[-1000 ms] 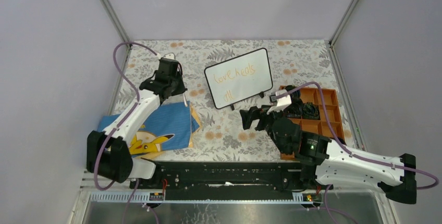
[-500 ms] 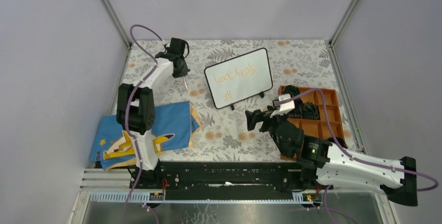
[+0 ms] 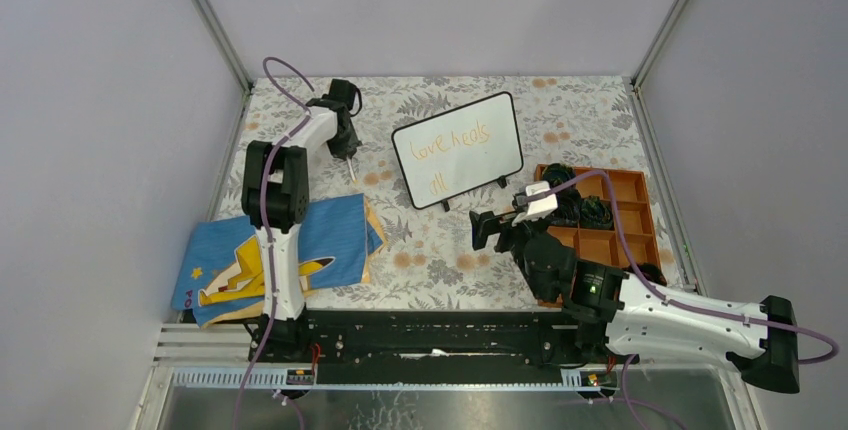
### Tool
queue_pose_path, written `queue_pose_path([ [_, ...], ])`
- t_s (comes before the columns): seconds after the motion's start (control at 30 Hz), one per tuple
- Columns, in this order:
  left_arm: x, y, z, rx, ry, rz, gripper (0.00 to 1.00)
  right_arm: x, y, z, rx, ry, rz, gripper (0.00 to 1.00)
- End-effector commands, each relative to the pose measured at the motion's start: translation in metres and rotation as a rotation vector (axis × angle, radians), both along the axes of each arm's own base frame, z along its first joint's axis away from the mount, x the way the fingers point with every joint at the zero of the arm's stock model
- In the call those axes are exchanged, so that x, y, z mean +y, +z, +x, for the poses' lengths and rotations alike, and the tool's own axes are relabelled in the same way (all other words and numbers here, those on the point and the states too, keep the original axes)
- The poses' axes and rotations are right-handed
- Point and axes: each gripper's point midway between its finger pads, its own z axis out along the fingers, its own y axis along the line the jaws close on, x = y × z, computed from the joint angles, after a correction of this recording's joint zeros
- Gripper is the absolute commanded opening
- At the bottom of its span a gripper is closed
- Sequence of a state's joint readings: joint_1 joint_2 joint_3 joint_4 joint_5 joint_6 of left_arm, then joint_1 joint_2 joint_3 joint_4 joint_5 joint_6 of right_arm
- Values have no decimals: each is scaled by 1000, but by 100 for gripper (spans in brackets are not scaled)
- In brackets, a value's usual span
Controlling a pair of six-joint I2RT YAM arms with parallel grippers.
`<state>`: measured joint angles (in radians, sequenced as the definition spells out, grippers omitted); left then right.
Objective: Write a sentence on the whiteboard
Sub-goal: Place the whiteboard marker at the center of the board.
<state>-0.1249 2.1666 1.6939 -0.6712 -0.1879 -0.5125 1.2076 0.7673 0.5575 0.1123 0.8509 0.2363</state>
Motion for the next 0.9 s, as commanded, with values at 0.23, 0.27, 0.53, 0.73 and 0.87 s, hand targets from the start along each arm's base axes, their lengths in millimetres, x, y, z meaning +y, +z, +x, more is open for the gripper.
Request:
queue_pose_path([
  [0.23, 2, -8, -2, 28, -17, -13, 13, -22, 33, 10, -91, -118, 49, 99],
  [0.27, 2, -8, -1, 23, -18, -14, 15, -24, 33, 10, -93, -125, 49, 99],
  [0.53, 3, -12, -2, 32, -15, -17, 21, -36, 39, 10, -119, -156, 44, 99],
  [0.73, 6, -16, -7, 34, -7, -5, 29, -39, 42, 10, -125, -161, 56, 99],
  [0.87, 5, -17, -8, 32, -7, -10, 32, -41, 46, 9, -129, -165, 59, 99],
])
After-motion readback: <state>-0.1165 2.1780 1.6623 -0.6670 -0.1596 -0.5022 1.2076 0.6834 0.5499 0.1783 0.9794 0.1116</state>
